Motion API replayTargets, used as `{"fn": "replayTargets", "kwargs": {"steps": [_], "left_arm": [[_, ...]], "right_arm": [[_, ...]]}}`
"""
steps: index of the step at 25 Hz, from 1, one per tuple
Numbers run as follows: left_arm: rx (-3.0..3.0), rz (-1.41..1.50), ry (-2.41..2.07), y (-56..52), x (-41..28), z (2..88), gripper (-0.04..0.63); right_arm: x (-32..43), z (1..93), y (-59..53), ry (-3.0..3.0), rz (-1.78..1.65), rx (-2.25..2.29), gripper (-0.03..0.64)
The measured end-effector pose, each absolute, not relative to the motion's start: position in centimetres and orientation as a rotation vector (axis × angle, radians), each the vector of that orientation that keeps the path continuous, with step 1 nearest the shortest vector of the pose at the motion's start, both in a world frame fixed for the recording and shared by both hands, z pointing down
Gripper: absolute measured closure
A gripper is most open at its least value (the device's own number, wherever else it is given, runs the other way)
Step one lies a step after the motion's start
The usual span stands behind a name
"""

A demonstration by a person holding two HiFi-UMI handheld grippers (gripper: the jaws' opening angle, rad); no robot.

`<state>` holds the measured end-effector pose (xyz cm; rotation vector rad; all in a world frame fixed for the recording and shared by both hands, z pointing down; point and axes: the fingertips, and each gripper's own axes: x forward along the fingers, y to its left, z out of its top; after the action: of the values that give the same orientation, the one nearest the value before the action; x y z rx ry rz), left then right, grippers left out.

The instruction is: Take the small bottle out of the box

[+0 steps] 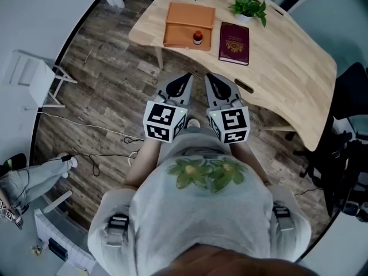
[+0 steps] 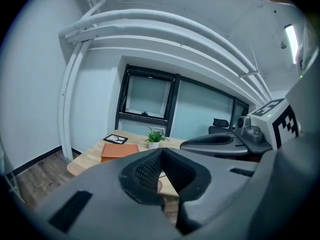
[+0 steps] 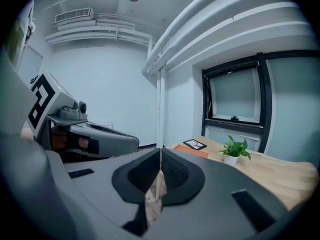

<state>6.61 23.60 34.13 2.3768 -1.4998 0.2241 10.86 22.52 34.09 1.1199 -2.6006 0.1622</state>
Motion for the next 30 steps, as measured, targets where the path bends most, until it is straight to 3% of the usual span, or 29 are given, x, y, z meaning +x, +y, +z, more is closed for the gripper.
{"fn": "replayTargets", "kwargs": {"steps": [14, 30], "left_arm": [[2.289, 0.272, -1.507, 20.3, 5.4, 36.6, 0.588], [2.308, 0.284, -1.483, 9.3, 0.6, 36.8, 0.588]], "right_arm": [[10.1, 36.6, 18.7, -2.574, 0.204, 1.08, 0.606], [6.5, 37.3, 8.1, -2.528, 0.203, 1.09, 0.606]]}}
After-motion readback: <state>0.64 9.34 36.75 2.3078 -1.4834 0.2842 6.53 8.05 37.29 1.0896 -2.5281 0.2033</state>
